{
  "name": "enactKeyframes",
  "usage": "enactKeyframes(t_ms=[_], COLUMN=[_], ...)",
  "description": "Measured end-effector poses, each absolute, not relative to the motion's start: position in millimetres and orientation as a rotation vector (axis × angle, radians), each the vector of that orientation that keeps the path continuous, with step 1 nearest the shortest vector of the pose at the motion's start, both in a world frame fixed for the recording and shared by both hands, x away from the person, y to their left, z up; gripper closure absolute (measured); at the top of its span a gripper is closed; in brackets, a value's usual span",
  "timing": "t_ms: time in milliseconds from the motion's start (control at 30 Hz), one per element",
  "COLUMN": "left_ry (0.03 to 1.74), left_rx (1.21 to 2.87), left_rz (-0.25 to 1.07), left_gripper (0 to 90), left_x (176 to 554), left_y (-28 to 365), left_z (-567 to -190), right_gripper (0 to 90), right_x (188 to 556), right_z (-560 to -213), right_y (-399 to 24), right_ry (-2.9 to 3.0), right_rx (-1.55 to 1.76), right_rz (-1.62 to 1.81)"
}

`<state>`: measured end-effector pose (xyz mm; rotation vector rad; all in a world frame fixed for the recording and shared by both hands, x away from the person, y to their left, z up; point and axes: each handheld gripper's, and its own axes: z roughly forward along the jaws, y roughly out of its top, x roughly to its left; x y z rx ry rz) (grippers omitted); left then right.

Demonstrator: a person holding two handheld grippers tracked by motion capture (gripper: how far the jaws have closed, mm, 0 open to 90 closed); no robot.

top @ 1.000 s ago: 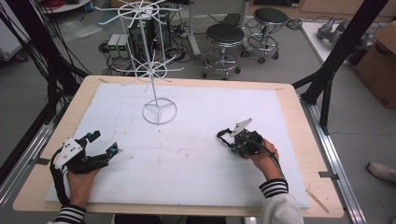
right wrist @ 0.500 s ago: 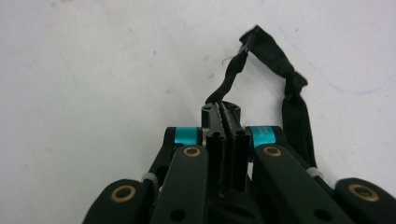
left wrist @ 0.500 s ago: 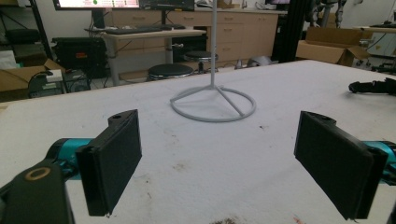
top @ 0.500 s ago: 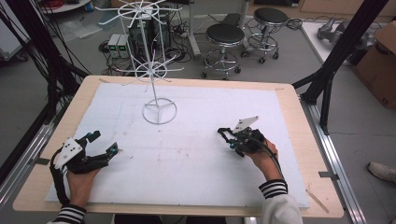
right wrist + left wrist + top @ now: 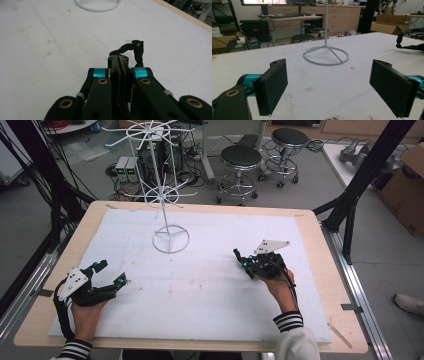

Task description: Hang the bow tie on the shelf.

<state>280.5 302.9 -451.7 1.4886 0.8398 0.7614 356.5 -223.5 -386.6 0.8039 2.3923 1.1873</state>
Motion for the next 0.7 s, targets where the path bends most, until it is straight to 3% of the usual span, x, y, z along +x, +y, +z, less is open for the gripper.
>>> enactKeyframes(t_ms=[700], left_ry=[0.845], left_rx=[1.481], left_rz=[0.758], left_gripper=[15.3], left_x=[280.7], left_y=[303.1], left_z=[-451.8], right_gripper=[88.7], right_x=[360.1], right_z=[-360.6], right_y=[-190.8], right_ry=[2.257], right_rx=[0.755], right_rz=[1.32])
